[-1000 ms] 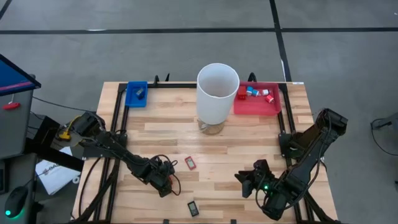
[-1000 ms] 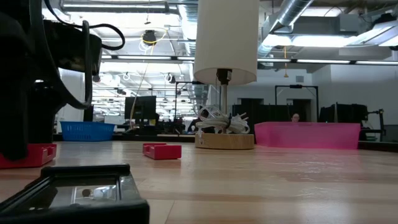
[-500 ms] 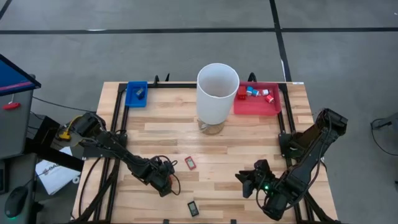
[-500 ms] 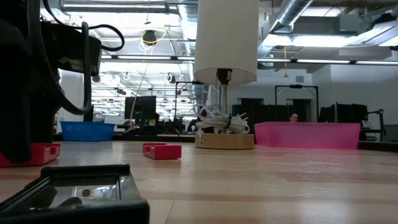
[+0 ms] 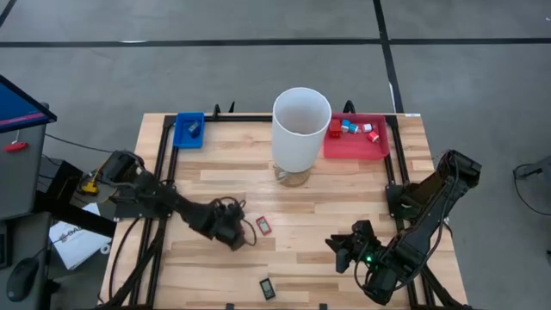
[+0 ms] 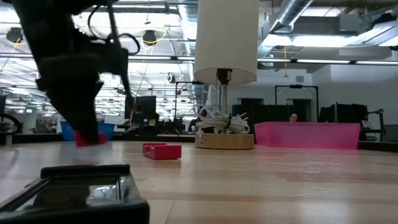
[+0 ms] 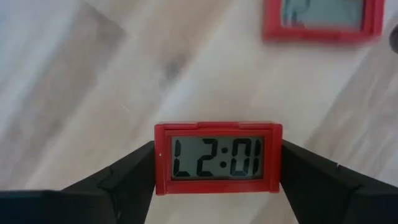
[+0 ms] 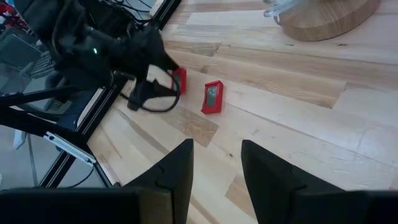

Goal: Pick & Place Office items
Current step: Put the left red digital timer into the blue bin, then put the red digital timer into the blue bin

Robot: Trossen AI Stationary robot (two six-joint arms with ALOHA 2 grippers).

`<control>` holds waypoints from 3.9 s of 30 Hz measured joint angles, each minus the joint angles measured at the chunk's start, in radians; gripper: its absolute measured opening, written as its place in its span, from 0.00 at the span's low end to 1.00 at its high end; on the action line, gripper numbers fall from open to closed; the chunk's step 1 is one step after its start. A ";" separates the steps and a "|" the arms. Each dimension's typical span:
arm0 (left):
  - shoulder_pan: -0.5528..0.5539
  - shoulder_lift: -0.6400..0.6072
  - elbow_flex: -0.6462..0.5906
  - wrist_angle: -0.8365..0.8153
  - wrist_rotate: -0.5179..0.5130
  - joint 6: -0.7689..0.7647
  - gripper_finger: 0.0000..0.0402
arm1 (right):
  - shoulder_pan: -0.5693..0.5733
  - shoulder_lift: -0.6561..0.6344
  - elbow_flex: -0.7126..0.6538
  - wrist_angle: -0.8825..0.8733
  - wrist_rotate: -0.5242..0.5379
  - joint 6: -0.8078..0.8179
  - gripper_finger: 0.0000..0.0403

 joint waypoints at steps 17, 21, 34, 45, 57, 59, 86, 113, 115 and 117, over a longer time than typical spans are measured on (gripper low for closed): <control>0.574 -0.443 -0.259 0.180 -0.078 -0.264 0.75 | -0.005 0.000 0.000 -0.072 0.013 0.089 0.32; 0.751 -0.588 -0.336 0.232 -0.078 -0.271 0.75 | -0.015 0.000 0.000 -0.101 0.023 0.129 0.32; 1.176 -0.799 -0.437 0.525 -0.128 -0.309 0.74 | -0.096 0.000 0.000 -0.088 0.026 0.132 0.32; 1.380 -0.795 -0.438 0.421 -0.182 -0.443 0.73 | -0.157 0.000 0.000 -0.044 0.026 0.127 0.32; 1.498 -0.734 -0.514 0.424 -0.043 -0.653 0.73 | -0.202 0.000 0.000 -0.043 0.025 0.123 0.32; 1.499 -0.714 -0.545 0.490 -0.041 -0.678 0.73 | -0.206 0.000 0.000 -0.043 0.025 0.121 0.32; 1.499 -0.675 -0.578 0.797 0.036 -0.627 0.88 | -0.212 0.000 0.000 -0.008 0.023 0.131 0.32; 0.725 -0.743 -0.517 1.059 0.805 0.138 0.81 | -0.203 0.000 0.000 0.020 0.023 0.094 0.32; 0.643 -0.710 -0.460 1.032 0.786 0.214 0.81 | -0.202 0.000 0.000 0.036 0.023 0.092 0.32; 0.574 -0.676 -0.390 0.991 0.755 0.314 0.81 | -0.196 0.000 0.000 0.066 0.023 0.073 0.32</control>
